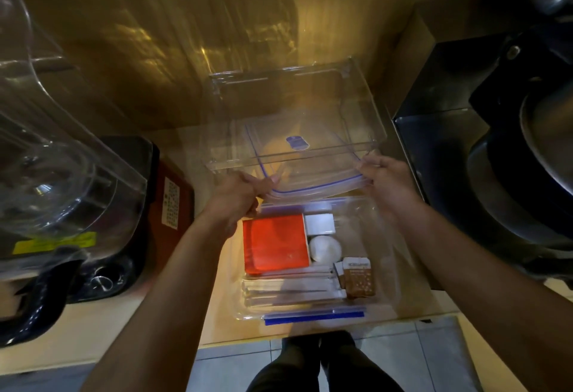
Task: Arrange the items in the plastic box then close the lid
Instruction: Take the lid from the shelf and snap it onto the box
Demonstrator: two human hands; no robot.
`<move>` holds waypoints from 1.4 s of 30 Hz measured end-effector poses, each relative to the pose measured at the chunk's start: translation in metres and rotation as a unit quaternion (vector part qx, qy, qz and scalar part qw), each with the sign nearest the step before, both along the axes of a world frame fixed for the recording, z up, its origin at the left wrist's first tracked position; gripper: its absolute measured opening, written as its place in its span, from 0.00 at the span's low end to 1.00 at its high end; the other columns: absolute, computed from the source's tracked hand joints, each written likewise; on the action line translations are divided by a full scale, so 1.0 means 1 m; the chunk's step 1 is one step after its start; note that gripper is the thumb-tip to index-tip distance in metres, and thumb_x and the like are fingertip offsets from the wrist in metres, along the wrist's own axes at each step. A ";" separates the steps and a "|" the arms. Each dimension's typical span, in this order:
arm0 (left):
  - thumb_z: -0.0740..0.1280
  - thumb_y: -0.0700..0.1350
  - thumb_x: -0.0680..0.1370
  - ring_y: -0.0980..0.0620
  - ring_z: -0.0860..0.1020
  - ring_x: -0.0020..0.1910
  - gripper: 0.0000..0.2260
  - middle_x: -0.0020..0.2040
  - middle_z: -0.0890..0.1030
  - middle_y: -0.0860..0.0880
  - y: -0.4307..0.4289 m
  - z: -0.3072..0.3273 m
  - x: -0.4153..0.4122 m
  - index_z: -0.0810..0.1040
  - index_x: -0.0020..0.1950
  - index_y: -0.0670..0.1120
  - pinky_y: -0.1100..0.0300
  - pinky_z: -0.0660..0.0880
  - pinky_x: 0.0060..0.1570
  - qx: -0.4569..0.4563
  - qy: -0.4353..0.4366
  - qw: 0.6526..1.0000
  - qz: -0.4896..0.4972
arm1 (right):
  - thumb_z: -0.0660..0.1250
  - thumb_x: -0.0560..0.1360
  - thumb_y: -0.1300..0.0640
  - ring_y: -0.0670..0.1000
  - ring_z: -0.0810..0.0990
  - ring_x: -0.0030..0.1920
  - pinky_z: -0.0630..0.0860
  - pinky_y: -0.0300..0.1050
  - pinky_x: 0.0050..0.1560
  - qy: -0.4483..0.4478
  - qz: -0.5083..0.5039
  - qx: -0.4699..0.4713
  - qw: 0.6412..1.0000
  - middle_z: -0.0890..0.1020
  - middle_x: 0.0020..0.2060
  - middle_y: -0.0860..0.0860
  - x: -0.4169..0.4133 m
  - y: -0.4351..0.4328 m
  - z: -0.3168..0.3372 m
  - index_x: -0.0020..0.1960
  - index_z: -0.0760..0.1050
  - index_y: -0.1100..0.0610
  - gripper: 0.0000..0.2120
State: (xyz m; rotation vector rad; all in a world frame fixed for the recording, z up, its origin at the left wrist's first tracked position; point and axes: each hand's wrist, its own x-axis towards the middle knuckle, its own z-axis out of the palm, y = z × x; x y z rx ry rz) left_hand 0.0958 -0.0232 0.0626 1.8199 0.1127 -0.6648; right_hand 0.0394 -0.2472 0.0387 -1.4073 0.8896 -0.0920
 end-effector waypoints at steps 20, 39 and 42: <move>0.62 0.56 0.77 0.49 0.78 0.41 0.15 0.44 0.79 0.46 -0.003 0.005 -0.092 0.77 0.51 0.45 0.55 0.75 0.36 -0.081 0.143 0.955 0.247 | 0.69 0.69 0.71 0.46 0.82 0.27 0.82 0.41 0.30 -0.070 -0.068 0.131 0.987 0.80 0.38 0.55 -0.088 -0.017 0.032 0.47 0.77 0.61 0.09; 0.70 0.47 0.74 0.48 0.75 0.39 0.08 0.40 0.76 0.45 0.042 -0.020 -0.137 0.74 0.42 0.44 0.55 0.72 0.42 0.002 -0.082 0.956 0.283 | 0.69 0.72 0.60 0.44 0.78 0.48 0.76 0.42 0.44 -0.086 0.114 0.013 0.990 0.77 0.49 0.45 -0.084 -0.008 0.005 0.59 0.69 0.44 0.20; 0.69 0.46 0.74 0.49 0.77 0.38 0.07 0.38 0.78 0.46 0.038 -0.022 -0.142 0.77 0.43 0.43 0.60 0.75 0.37 -0.031 -0.101 0.948 0.302 | 0.70 0.71 0.60 0.51 0.78 0.54 0.77 0.51 0.55 -0.076 0.113 0.001 0.991 0.77 0.56 0.51 -0.079 -0.009 -0.001 0.64 0.67 0.49 0.24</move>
